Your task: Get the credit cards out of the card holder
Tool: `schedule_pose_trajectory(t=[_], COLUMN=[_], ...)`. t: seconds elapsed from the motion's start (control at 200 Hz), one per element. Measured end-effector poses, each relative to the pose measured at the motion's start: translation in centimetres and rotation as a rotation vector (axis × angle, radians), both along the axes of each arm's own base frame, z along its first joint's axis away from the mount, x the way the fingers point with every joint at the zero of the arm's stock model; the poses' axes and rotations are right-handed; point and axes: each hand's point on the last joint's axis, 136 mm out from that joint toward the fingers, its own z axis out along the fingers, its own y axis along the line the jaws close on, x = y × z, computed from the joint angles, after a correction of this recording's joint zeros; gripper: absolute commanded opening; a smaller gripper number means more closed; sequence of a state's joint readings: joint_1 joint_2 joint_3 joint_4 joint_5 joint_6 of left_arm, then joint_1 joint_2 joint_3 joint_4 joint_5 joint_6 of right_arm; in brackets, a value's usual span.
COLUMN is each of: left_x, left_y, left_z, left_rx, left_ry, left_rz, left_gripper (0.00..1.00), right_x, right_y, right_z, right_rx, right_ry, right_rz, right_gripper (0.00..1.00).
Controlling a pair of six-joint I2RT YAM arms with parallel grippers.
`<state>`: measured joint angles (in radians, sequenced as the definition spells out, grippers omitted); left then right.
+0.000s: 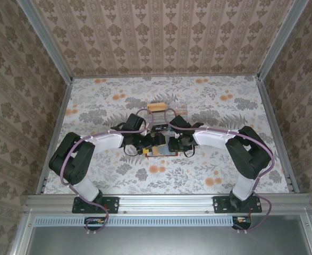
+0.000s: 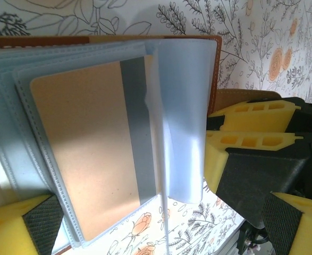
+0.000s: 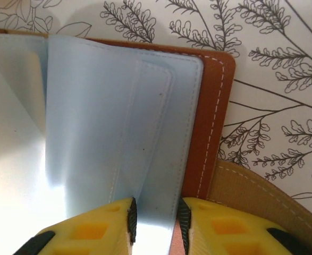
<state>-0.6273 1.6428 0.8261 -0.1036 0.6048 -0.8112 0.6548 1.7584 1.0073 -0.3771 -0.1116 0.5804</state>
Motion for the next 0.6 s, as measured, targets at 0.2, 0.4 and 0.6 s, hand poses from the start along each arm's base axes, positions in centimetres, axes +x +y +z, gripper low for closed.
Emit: schedule_pose_trajectory(t=[0.2,0.4,0.6], left_x=[-0.6,-0.7,-0.4], left_y=[-0.6,-0.7,-0.4], left_z=[0.2,0.3,0.5], left_rx=[-0.018,-0.018,0.014], left_ry=[0.006,0.005,-0.013], left_rz=[-0.026,-0.032,-0.029], left_gripper=[1.0,1.0,1.0], right_x=[0.3,0.6,-0.4], right_y=[-1.4,-2.5,-3.2], right_z=[0.5,2.1,0.7], right_rx=[-0.035,-0.036,-0.057], right_ry=[-0.013,-0.049,-0.015], right_rz=[-0.031,-0.059,-0.066], right_gripper=[0.36,0.39,0.35])
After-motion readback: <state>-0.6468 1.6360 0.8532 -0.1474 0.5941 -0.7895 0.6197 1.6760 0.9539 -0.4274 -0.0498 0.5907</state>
